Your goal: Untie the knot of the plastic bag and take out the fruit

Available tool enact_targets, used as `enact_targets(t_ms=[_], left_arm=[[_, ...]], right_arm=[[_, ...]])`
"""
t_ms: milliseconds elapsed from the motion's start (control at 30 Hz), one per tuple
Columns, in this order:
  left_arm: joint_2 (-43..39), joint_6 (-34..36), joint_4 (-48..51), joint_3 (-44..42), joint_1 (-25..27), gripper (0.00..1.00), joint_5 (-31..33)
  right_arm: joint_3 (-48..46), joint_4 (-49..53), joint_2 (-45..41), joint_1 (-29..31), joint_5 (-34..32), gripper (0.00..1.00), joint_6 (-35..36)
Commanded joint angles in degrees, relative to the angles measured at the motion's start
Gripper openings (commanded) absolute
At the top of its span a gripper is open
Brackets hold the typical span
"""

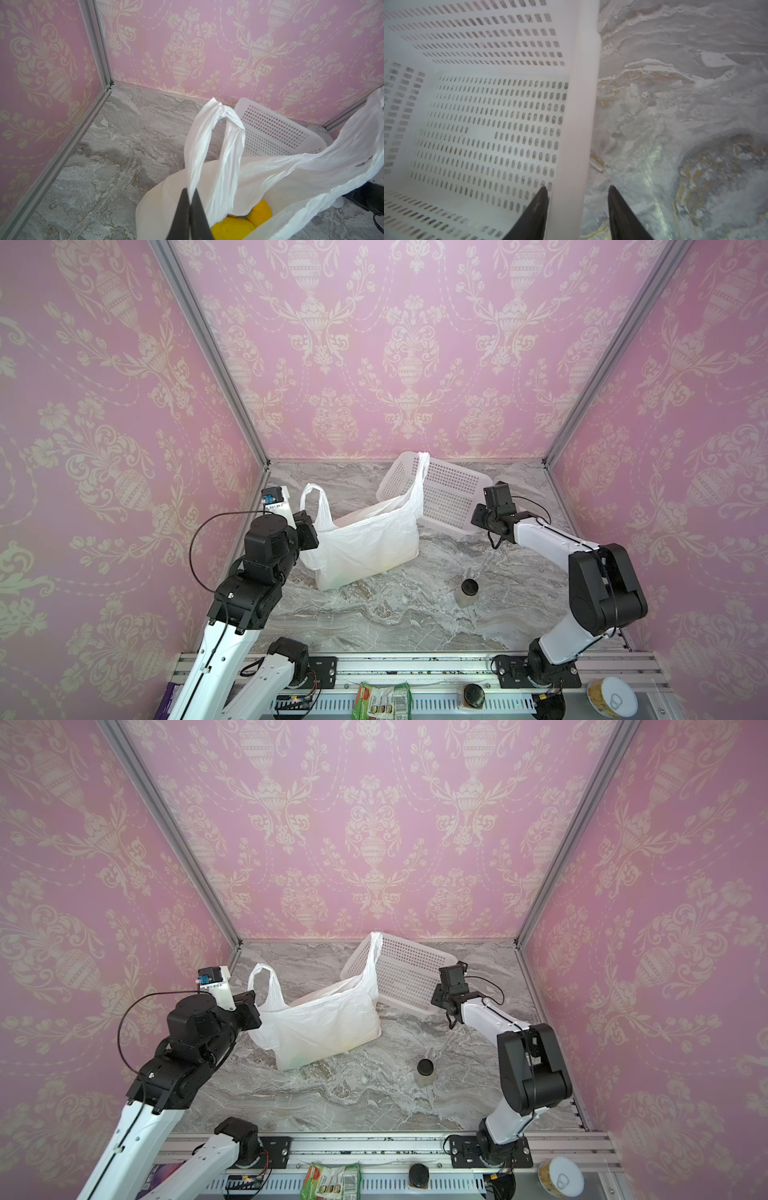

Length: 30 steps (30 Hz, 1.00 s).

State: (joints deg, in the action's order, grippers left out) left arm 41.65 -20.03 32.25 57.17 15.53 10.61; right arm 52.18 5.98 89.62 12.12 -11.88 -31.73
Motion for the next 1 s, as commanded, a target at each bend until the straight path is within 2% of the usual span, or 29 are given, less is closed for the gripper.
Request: enact_targets(t_ms=[0,133,200,367,533,600,700,767,967], left_arm=[[-0.52,1.06,-0.43,-0.52,-0.29,0.00,-1.91],[-0.53,1.05,-0.70,-0.65,-0.27,0.00,-1.91],[-0.52,1.06,-0.63,-0.50,-0.27,0.00,-1.73],[-0.83,0.80,-0.52,-0.42,-0.28,0.00,-1.32],[-1.04,0.78,-0.52,-0.63,-0.29,0.00,-0.83],[-0.86,0.85,-0.38,-0.62,-0.26,0.00,-0.64],[-0.73,1.04,-0.14,-0.25,-0.27,0.00,-0.59],[-0.95,1.05,-0.30,-0.32,-0.27,0.00,-0.70],[-1.39,1.05,0.22,-0.32,-0.28,0.00,-0.98]], right_arm=[[-9.05,-5.51,-8.69,0.23,-5.71,0.45,-4.51],[-22.52,-11.66,-23.22,0.53,-9.12,0.42,-9.50],[-26.84,-12.92,-29.80,1.34,-10.32,0.44,-11.11],[-24.69,-8.70,-34.68,3.01,-8.00,0.55,-9.15],[-16.14,-6.52,-30.83,8.00,-3.87,0.63,-0.70],[-12.84,-7.36,-27.53,12.19,-1.22,0.74,4.00],[-6.48,-4.66,-20.27,17.72,-0.19,0.83,8.84],[-2.19,-1.95,-14.82,19.50,-0.57,0.86,11.01],[6.97,3.56,-0.48,19.87,2.82,0.88,15.38]])
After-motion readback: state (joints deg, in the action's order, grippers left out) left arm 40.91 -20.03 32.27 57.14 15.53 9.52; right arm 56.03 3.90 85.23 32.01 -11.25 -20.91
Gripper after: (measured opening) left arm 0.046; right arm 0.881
